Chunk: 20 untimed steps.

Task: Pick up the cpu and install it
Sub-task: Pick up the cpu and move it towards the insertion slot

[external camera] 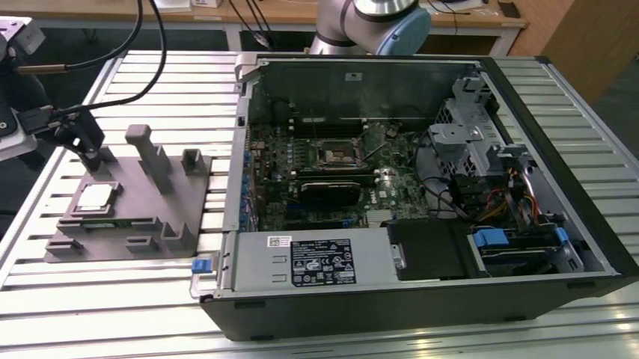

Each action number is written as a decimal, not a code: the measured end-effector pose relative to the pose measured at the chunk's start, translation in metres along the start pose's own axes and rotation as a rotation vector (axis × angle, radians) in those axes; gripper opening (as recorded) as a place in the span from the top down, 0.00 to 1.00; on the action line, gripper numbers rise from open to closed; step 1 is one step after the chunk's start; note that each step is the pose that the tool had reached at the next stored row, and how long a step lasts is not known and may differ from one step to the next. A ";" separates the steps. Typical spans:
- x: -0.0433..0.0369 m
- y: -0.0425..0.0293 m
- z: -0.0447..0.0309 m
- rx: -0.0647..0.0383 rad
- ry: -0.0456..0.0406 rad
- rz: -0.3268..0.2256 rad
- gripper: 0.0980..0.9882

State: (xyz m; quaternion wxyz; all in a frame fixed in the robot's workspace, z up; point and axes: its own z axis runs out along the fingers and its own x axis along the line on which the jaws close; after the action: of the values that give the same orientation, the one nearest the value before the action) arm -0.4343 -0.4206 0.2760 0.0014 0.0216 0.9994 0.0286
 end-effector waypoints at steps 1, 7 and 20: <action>0.0000 0.0000 0.0010 0.000 0.0000 0.000 0.19; 0.0001 -0.0001 0.0072 0.000 -0.0001 0.001 0.19; 0.0002 0.0008 0.0167 0.000 -0.0001 0.001 0.19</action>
State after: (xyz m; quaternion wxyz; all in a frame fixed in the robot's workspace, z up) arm -0.4344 -0.4188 0.2594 0.0014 0.0221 0.9993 0.0285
